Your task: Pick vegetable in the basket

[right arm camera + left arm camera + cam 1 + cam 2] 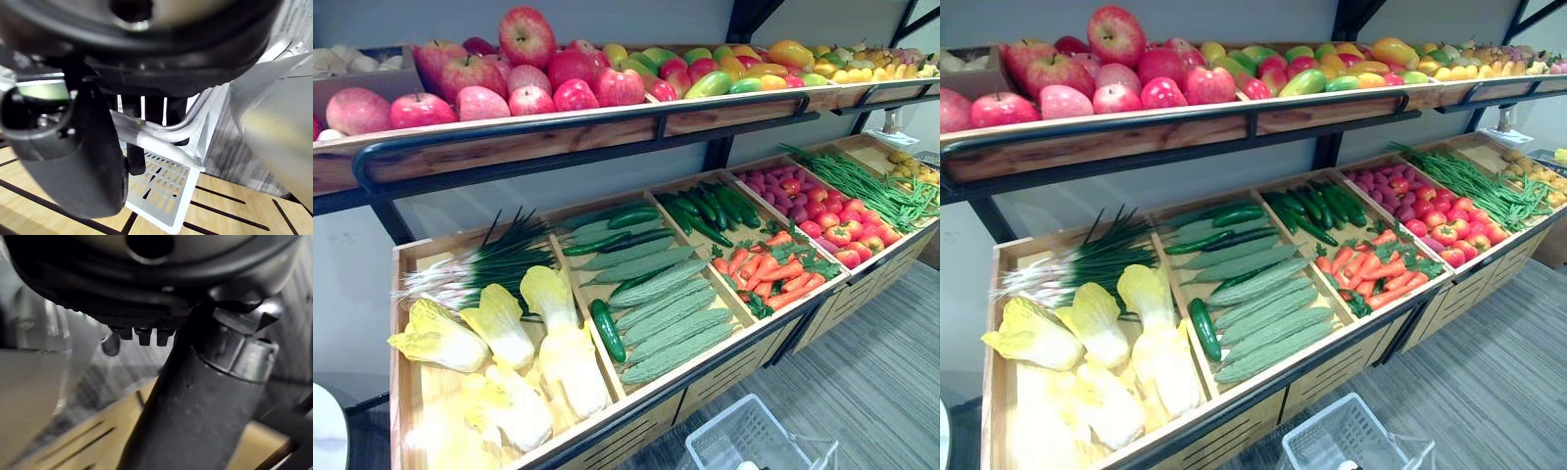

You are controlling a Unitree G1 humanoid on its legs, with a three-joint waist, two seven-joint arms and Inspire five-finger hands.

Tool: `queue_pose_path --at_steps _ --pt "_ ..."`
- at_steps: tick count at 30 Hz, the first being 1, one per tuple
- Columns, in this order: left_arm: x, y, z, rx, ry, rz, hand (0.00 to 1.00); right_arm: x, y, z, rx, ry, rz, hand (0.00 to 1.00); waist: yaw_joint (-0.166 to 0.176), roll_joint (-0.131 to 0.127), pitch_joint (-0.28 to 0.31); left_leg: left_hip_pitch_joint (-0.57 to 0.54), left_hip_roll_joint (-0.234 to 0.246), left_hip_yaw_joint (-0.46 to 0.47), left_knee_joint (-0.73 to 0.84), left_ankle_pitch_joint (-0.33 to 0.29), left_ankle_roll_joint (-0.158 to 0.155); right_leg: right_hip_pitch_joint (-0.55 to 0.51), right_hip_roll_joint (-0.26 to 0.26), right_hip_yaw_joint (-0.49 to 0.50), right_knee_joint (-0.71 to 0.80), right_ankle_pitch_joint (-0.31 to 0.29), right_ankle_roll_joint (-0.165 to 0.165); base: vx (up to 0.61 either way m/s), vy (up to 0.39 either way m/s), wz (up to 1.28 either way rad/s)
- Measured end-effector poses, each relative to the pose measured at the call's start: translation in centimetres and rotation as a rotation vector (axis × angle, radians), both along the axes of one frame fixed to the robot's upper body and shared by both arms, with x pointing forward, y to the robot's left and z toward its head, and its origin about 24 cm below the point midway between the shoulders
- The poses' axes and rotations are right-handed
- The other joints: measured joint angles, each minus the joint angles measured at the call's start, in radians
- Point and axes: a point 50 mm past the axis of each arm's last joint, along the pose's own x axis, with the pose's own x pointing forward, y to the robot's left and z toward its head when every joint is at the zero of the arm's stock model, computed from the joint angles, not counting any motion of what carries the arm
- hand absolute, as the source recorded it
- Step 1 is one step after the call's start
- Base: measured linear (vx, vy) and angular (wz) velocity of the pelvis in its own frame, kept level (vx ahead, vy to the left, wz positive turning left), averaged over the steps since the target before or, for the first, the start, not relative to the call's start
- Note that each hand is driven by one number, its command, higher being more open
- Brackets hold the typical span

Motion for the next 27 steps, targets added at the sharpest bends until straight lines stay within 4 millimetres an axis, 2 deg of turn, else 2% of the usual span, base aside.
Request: queue_pose_path --at_steps 1,2,6,15,21,27 --pt "0.9 -0.4 0.0 -0.016 -0.011 -0.116 1.0 0.3 0.2 0.0 0.001 -0.001 0.011 0.0 -0.003 -0.004 0.007 0.006 0.0 0.008 -0.002 0.0 0.0 -0.001 0.001 0.01 0.0 0.0 0.0 0.02 0.007 -0.2" --pt "1.6 -0.3 0.0 -0.017 -0.017 -0.215 1.0 0.5 0.3 0.0 0.003 -0.003 0.018 0.0 -0.004 0.004 0.015 0.01 0.0 0.017 -0.004 -0.001 -0.001 -0.003 0.002 0.019 0.0 0.001 0.0 0.01 0.014 -0.22" --pt "2.3 -0.4 0.0 -0.024 0.0 -0.373 1.0 0.5 0.7 -0.2 0.004 0.017 0.061 0.0 -0.018 0.004 0.024 0.022 0.001 0.058 -0.009 -0.005 -0.003 -0.018 0.007 0.063 0.002 0.003 0.002 0.04 0.013 -0.34" --pt "3.5 -0.4 0.1 0.014 -0.006 -0.522 1.0 0.2 0.9 -0.3 0.009 0.05 0.074 0.0 -0.025 0.003 0.027 0.047 0.004 0.097 -0.008 -0.012 -0.002 -0.026 0.016 0.115 0.008 0.012 0.003 -0.02 0.007 -0.18" --pt "4.1 -0.2 0.2 0.038 -0.008 -0.566 1.0 -0.1 1.0 -0.3 0.013 0.062 0.073 0.0 -0.028 0.007 0.03 0.054 0.011 0.171 0.026 -0.045 -0.002 -0.057 0.032 0.194 0.019 0.03 0.008 -0.05 0.027 -0.39" --pt "4.8 0.1 0.3 0.062 -0.005 -0.597 1.0 -0.3 1.2 -0.4 0.018 0.055 0.06 0.0 -0.055 -0.003 0.059 0.06 0.016 0.258 0.096 -0.088 0.003 -0.094 0.055 0.292 0.069 0.037 0.013 -0.04 0.045 -0.48"
